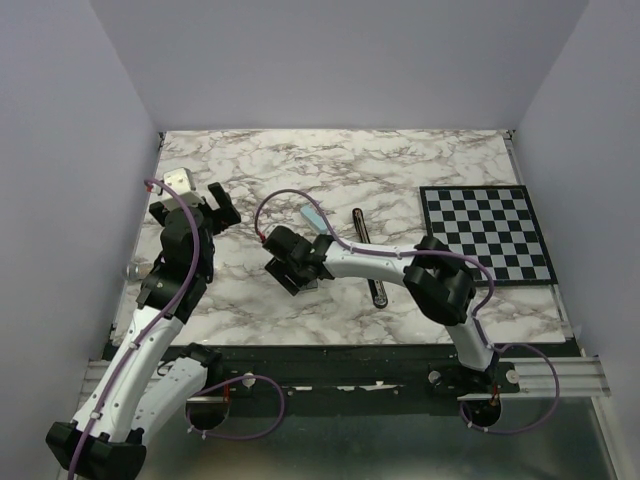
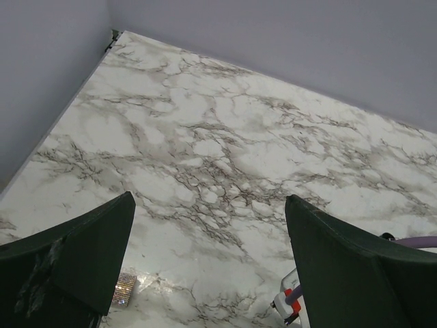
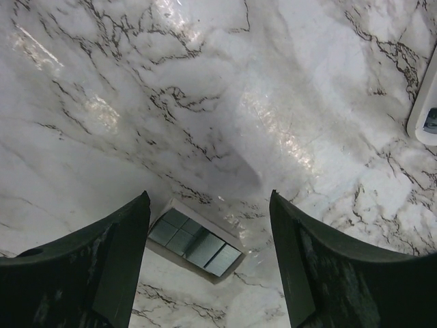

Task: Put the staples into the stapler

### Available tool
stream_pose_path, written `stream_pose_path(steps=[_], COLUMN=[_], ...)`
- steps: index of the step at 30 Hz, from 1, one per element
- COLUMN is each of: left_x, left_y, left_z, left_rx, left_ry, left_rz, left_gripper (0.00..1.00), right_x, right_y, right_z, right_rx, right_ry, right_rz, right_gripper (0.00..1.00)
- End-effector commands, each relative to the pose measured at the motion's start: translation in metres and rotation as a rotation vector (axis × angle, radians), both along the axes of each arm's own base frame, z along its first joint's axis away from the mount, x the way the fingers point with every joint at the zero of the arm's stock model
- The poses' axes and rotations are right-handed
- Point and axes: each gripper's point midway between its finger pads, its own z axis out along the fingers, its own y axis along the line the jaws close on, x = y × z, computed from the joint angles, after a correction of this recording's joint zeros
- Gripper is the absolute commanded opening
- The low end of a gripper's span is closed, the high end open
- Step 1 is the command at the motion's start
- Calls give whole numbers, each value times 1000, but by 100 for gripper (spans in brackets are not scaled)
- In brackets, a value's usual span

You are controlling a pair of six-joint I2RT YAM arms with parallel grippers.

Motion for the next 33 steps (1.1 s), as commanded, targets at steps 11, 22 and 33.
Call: stream_pose_path(steps=[11, 22, 33], left_x=[5, 8, 8], left_y=[-2, -6, -7], left_z=[-4, -7, -9], left_rx=[-14, -12, -6], left_ry=[5, 18, 25], left_rz=[-9, -29, -35], left_gripper=[99, 99, 99], right_x=[-9, -19, 0], right_y=[-51, -49, -52], right_z=[-8, 37, 35], right_rx=[-132, 30, 106], right_ry=[-25, 19, 104], right_rz=[-49, -17, 20], right_gripper=[78, 75, 59])
